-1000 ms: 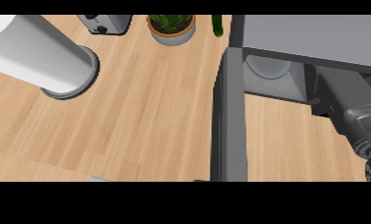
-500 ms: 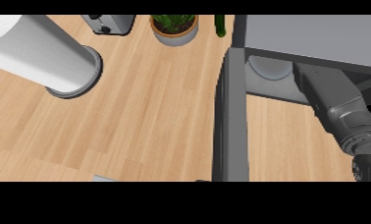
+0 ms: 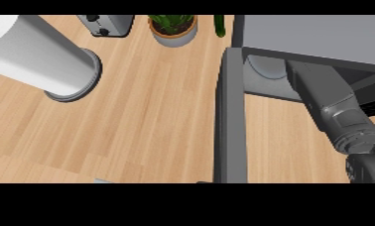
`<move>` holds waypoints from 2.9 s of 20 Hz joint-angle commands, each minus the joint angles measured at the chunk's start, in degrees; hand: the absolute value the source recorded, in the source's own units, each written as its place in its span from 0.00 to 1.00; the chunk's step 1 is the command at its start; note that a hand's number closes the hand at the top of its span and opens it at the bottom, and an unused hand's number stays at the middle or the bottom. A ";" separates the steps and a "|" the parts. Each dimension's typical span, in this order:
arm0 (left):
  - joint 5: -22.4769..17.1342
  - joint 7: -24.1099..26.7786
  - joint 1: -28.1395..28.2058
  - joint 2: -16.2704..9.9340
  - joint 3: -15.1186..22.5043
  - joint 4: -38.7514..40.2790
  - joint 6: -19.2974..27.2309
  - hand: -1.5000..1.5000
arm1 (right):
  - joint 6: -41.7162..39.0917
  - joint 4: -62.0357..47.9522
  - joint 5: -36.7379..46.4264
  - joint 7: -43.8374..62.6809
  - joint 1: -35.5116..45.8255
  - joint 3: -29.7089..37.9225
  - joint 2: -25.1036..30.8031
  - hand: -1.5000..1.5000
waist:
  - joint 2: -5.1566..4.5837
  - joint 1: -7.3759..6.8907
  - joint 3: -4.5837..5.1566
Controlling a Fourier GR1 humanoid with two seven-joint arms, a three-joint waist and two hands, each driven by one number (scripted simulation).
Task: Pick up the milk, place it into the microwave and close the microwave
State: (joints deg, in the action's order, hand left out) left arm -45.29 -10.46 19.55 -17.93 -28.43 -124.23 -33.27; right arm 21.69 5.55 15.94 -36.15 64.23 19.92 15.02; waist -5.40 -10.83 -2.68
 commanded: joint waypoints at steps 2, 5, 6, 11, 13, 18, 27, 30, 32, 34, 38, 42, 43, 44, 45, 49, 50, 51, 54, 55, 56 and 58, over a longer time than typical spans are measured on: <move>1.01 -0.77 -0.74 0.58 1.30 0.78 0.90 0.00 | 3.37 1.01 0.13 3.46 6.51 -0.03 -2.46 0.00 | 1.98 0.95 2.50; 2.19 -0.16 -0.03 1.96 2.63 1.17 -0.50 0.00 | 4.79 0.93 -0.86 2.72 5.89 1.09 -2.58 0.00 | 2.02 1.29 2.55; 1.82 -0.94 0.50 1.54 2.75 0.53 -0.40 0.00 | 3.73 0.62 -0.97 2.70 5.31 1.24 -1.33 0.00 | 2.33 2.10 2.48; 6.23 0.26 1.15 4.87 5.10 0.29 -1.28 0.00 | 1.81 -0.51 0.62 0.84 3.54 -0.29 -1.18 0.00 | 2.52 3.44 2.48; 6.97 1.58 1.89 5.64 4.72 1.46 -2.78 0.00 | 0.79 -0.77 0.49 1.33 3.57 -0.26 -1.60 0.00 | 3.29 4.43 2.59; 9.43 2.56 4.09 10.10 10.68 1.00 -6.27 0.00 | -5.74 -0.18 -1.02 -2.24 0.02 0.80 -1.94 0.00 | 3.83 6.44 2.57; 15.97 2.41 2.83 10.61 18.15 5.93 -14.42 0.00 | -23.85 0.38 -6.54 -8.00 -6.52 5.01 -5.88 0.00 | 4.45 8.97 2.59; 20.03 2.19 1.47 12.79 20.50 5.80 -13.89 0.00 | -29.26 0.91 -7.55 -10.87 -10.42 5.43 -6.02 0.00 | 4.73 9.59 2.59; 22.02 3.39 0.69 12.79 19.66 8.12 -14.87 0.00 | -32.32 2.06 -8.57 -9.91 -10.47 5.50 -7.43 0.00 | 5.51 10.85 2.68; 30.08 6.64 1.08 16.94 21.88 8.56 -15.90 0.00 | -33.34 2.28 -8.30 -13.49 -15.30 4.89 -8.29 0.00 | 5.41 10.60 2.68; 35.86 7.93 -3.08 17.77 23.95 10.32 -12.83 0.00 | -34.62 5.39 -7.54 -12.92 -19.07 2.17 -10.65 0.00 | 5.93 11.89 2.74; 39.44 10.39 -7.84 17.86 26.46 16.41 -10.67 1.00 | -30.22 7.80 -6.06 -15.57 -25.86 -0.01 -12.78 0.00 | 6.32 13.48 2.84; 36.82 8.63 -7.77 17.87 25.19 16.08 -10.49 1.00 | -32.03 8.22 -6.03 -15.54 -28.43 -0.33 -11.40 0.00 | 6.55 14.13 2.86; 39.19 9.98 -9.25 17.89 28.25 17.01 -6.79 1.00 | -30.34 8.64 -5.66 -16.79 -30.39 -0.93 -13.67 0.00 | 6.46 14.09 2.86; 41.92 11.53 -6.27 17.89 27.26 15.57 -10.05 1.00 | -31.41 9.62 -6.02 -15.74 -31.57 -0.75 -11.37 0.00 | 6.81 14.31 2.92; 44.95 10.77 -9.36 17.92 28.62 18.33 -7.67 1.00 | -32.83 14.31 -5.55 -18.71 -39.94 -2.33 -9.69 0.00 | 6.77 14.92 2.96; 46.42 12.38 -11.17 17.92 29.24 21.26 -7.83 1.00 | -34.60 16.32 -6.42 -17.93 -40.98 -1.92 -7.57 0.00 | 6.43 14.41 2.94; 47.89 12.56 -11.18 17.92 29.68 21.30 -7.12 1.00 | -36.66 16.98 -6.60 -17.88 -42.66 -1.75 -4.79 0.00 | 6.56 15.03 2.98; 50.36 12.55 -15.97 17.12 30.07 25.17 -7.62 1.00 | -38.50 21.46 -7.66 -21.61 -50.29 -2.29 -5.98 0.00 | 6.32 15.58 2.98; 52.58 14.44 -16.57 17.91 33.11 26.19 -6.49 1.00 | -39.49 24.53 -9.15 -19.17 -49.92 -1.66 -4.81 0.00 | 6.19 14.57 2.96; 53.83 14.30 -16.38 17.91 33.50 25.73 -5.44 1.00 | -39.54 26.82 -9.04 -18.42 -52.61 -2.62 -5.66 0.00 | 6.36 14.75 3.00; 56.62 19.99 -15.81 17.92 35.73 29.08 -4.40 1.00 | -41.98 29.73 -9.70 -21.58 -58.20 -2.97 -4.22 0.00 | 6.24 15.00 3.03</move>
State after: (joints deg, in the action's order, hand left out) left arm 6.72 4.41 4.52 -0.16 3.84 -98.83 -39.42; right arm -14.15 29.76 7.60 -53.01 14.14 17.45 9.39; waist 0.94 4.12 0.32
